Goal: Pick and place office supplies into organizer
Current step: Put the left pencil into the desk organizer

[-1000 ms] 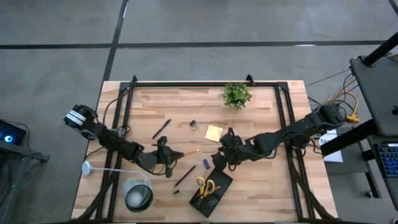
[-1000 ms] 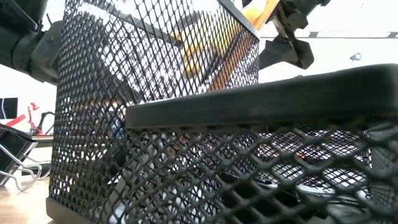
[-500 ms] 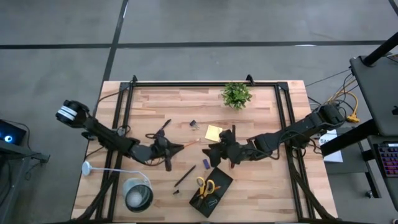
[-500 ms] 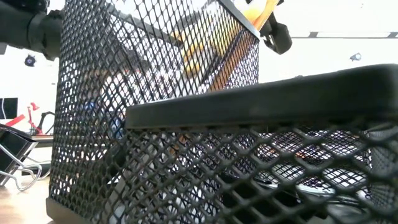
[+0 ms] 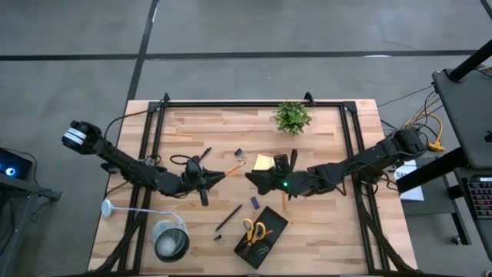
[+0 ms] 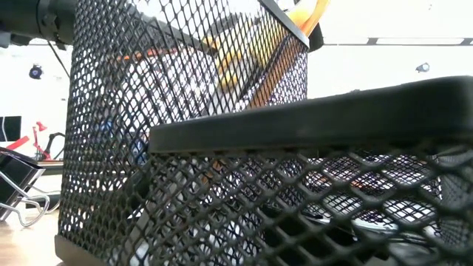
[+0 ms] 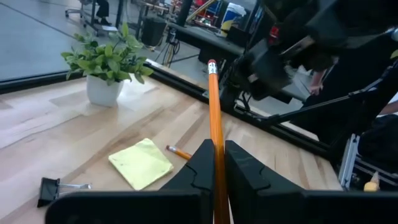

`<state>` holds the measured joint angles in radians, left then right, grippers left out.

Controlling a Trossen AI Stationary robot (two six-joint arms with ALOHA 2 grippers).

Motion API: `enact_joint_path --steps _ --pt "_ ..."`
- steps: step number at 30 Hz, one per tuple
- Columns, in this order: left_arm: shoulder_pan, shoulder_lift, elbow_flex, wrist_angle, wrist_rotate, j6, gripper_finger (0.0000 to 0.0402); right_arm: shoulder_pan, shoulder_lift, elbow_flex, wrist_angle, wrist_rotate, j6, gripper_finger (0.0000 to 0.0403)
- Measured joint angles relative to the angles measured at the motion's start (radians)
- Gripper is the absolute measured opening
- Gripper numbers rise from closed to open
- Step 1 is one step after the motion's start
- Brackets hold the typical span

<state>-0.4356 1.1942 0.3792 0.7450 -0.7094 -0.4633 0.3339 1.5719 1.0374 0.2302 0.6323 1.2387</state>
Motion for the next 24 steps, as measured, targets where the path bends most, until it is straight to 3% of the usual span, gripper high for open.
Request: enact_joint_path --steps 11,24 --pt "0.005 0.002 0.071 -0.002 0.001 0.025 0.0002 -0.042 0.021 -0.001 -0.010 -0.044 0.034 0.0235" --pt "0.004 0.030 0.079 -0.015 0.019 -0.028 0.0002 -0.061 0.165 0.108 0.087 -0.091 -0.017 0.0235"
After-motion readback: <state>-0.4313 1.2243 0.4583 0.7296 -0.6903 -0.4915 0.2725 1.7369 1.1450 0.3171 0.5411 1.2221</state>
